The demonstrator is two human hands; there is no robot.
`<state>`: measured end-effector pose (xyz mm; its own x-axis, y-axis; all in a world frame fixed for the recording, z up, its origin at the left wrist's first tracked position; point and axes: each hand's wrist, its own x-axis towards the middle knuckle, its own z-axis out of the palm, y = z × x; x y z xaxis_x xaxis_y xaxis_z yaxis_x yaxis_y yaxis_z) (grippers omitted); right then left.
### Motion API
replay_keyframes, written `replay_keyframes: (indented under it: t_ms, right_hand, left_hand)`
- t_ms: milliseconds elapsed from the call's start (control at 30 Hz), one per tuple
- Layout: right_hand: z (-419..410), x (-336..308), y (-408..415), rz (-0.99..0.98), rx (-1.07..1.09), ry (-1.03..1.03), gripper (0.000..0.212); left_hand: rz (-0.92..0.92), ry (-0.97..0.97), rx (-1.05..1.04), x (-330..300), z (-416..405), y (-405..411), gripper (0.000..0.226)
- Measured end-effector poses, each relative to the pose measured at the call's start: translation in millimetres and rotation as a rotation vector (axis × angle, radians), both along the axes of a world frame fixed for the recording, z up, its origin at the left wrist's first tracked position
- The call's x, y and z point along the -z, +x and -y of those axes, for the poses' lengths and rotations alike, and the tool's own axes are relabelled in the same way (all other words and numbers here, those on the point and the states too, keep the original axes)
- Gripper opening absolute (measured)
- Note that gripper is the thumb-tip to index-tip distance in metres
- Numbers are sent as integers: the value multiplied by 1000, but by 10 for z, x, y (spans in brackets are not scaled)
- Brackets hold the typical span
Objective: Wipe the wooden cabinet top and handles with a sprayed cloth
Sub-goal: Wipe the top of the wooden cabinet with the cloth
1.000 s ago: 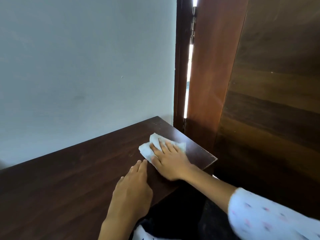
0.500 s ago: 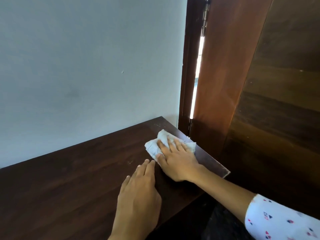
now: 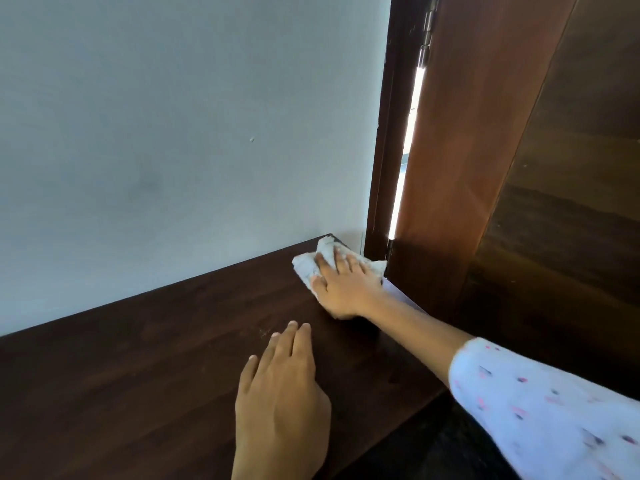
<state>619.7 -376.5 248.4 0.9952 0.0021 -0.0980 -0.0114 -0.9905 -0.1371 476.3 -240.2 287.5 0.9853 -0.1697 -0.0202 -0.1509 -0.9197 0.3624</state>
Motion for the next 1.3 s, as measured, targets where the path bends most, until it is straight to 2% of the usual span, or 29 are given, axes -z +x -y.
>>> replay_keyframes:
  t_ms: [100, 300, 467, 533, 600, 700, 767, 833, 933, 1000, 1067, 1133, 1200, 1233, 1300]
  right_hand:
    - [-57, -84, 313, -4, 108, -27, 57]
    - [-79, -27, -13, 3, -254, -42, 56]
    - [-25, -73, 291, -5, 89, -47, 57]
    - [-140, -102, 526, 0, 131, -81, 56]
    - [-249, -88, 632, 37, 10, -115, 55]
    - [-331, -28, 409, 38, -353, -110, 54]
    - [-245, 42, 227, 18, -455, -79, 54]
    - [-79, 51, 234, 12, -372, -73, 54]
    - [15, -23, 515, -12, -61, -55, 55]
    - [-92, -69, 689, -8, 63, -44, 56]
    - [-234, -89, 722, 51, -30, -113, 54]
    - [-293, -97, 565, 120, -290, -144, 52]
    - [-236, -64, 257, 110, -524, -112, 52]
    - [-165, -29, 102, 93, -578, -84, 52]
    - [36, -3, -46, 70, -538, -52, 52]
  left_hand:
    - [7, 0, -8, 10, 31, -35, 63]
    - [-50, 17, -28, 14, 23, -5, 65]
    - [-34, 5, -26, 4, 47, 14, 65]
    - [-19, -3, -27, 14, 53, -6, 64]
    - [-7, -8, -30, 16, 67, -21, 64]
    - [-3, -18, -24, 21, 72, -10, 63]
    - [-13, -14, -22, 15, 71, 14, 64]
    - [-25, -13, -22, 8, 72, 30, 64]
    - [-43, -7, -7, -2, 80, 42, 65]
    - [-56, 0, 8, -8, 92, 49, 66]
    - [-60, -1, 19, -11, 105, 49, 67]
    - [-38, 0, 17, -9, 110, 54, 66]
    - [-22, -8, 6, 5, 97, 58, 66]
    - [-23, -4, 2, 7, 96, 63, 66]
    - [-35, -2, -4, 5, 104, 78, 66]
